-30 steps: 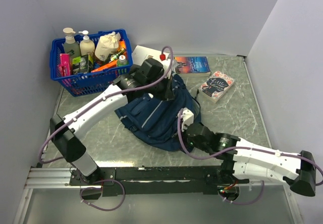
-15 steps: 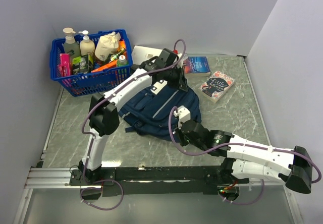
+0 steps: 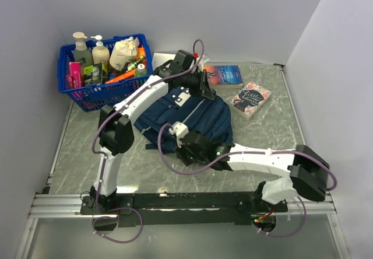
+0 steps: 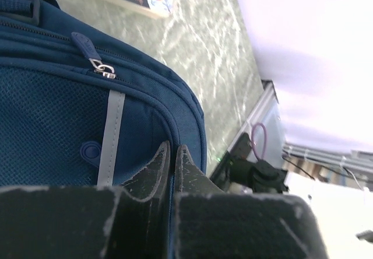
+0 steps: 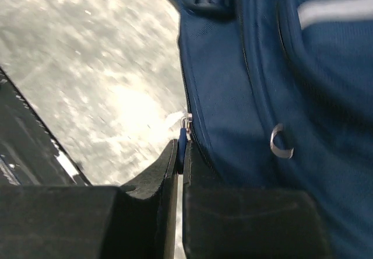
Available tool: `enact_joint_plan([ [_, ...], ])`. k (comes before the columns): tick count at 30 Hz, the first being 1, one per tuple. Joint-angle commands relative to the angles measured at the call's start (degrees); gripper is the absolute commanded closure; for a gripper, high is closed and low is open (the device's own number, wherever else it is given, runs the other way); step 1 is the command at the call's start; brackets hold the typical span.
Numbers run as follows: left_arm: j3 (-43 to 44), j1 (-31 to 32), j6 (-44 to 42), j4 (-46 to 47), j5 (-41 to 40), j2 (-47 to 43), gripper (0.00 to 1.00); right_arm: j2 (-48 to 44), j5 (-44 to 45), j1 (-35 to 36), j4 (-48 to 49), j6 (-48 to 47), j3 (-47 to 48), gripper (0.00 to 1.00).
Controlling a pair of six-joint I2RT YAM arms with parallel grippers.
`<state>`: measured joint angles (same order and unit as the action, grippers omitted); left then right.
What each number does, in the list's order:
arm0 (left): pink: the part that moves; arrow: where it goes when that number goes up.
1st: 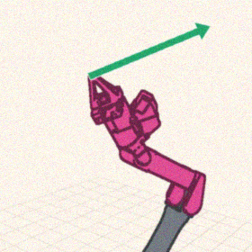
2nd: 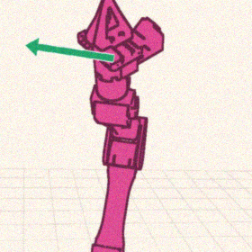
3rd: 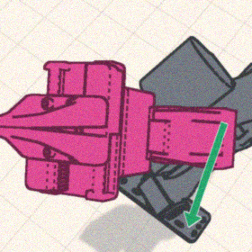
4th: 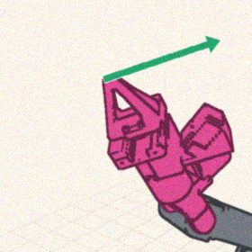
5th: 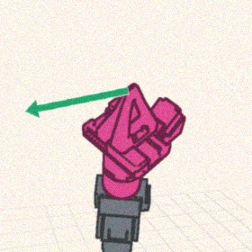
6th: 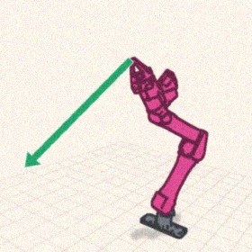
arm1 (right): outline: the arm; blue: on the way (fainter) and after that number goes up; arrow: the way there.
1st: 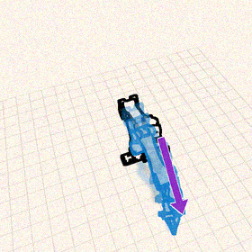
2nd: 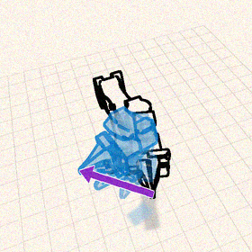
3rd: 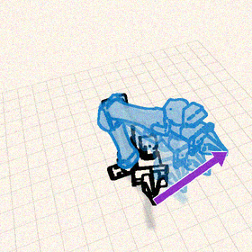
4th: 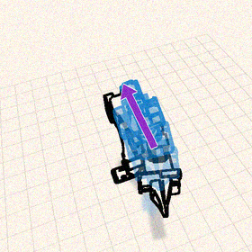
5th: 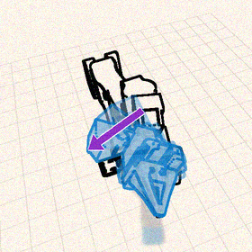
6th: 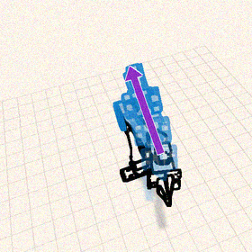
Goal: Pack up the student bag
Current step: Unzip the student bag at the center of the board.
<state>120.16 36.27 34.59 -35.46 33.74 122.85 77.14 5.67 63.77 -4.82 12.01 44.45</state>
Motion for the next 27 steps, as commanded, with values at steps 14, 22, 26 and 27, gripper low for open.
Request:
enact_joint_plan([
  [14, -23.4, -10.8, -38.9, -13.8, 12.3, -27.1, 0.99, -24.8, -8.4, -13.7, -6.6, 4.2, 10.2, 0.08],
  [22, -33.1, -12.4, -52.7, -17.6, 19.6, -34.1, 0.99, -10.7, -21.6, -36.5, 0.0, 9.8, 17.5, 0.09],
  [26, -33.8, -13.6, -57.5, -23.8, 20.1, -32.8, 0.99, 6.1, -25.3, -41.5, 4.6, 10.7, 26.5, 0.15],
  [27, -34.1, -14.4, -58.7, -25.5, 20.2, -32.6, 0.99, 13.3, -25.5, -41.8, 4.3, 10.4, 29.4, 0.16],
])
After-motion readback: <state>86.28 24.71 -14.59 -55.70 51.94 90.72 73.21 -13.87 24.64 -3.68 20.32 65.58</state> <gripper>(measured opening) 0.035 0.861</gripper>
